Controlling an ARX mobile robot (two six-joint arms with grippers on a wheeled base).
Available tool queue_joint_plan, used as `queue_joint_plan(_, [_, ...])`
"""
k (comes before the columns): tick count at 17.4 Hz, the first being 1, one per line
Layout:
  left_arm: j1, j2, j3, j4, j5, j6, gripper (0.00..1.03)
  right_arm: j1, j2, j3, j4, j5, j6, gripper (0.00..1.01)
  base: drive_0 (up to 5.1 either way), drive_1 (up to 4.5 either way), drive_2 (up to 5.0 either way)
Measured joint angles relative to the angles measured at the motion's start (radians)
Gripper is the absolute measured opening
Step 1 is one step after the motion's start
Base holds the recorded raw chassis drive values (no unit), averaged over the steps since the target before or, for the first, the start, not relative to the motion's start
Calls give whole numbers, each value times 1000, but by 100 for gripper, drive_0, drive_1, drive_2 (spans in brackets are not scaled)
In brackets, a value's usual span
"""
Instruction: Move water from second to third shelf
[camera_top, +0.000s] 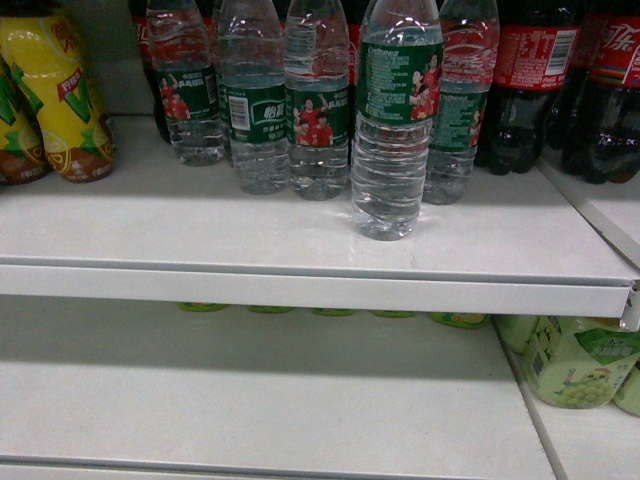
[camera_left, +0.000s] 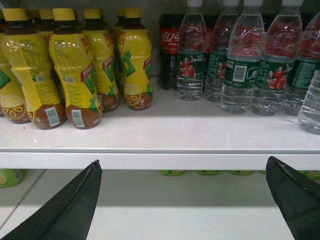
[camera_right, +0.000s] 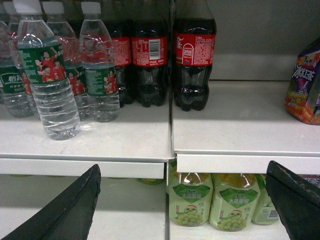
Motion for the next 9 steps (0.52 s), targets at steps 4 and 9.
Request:
queue_joint_plan(4, [0, 0, 0, 0, 0, 0, 98, -73, 339, 138, 140, -230, 156, 98, 0, 0, 0])
queue_joint_plan(9, [0, 0, 0, 0, 0, 0, 98, 315, 1444, 474, 793, -90, 26, 98, 0, 0, 0])
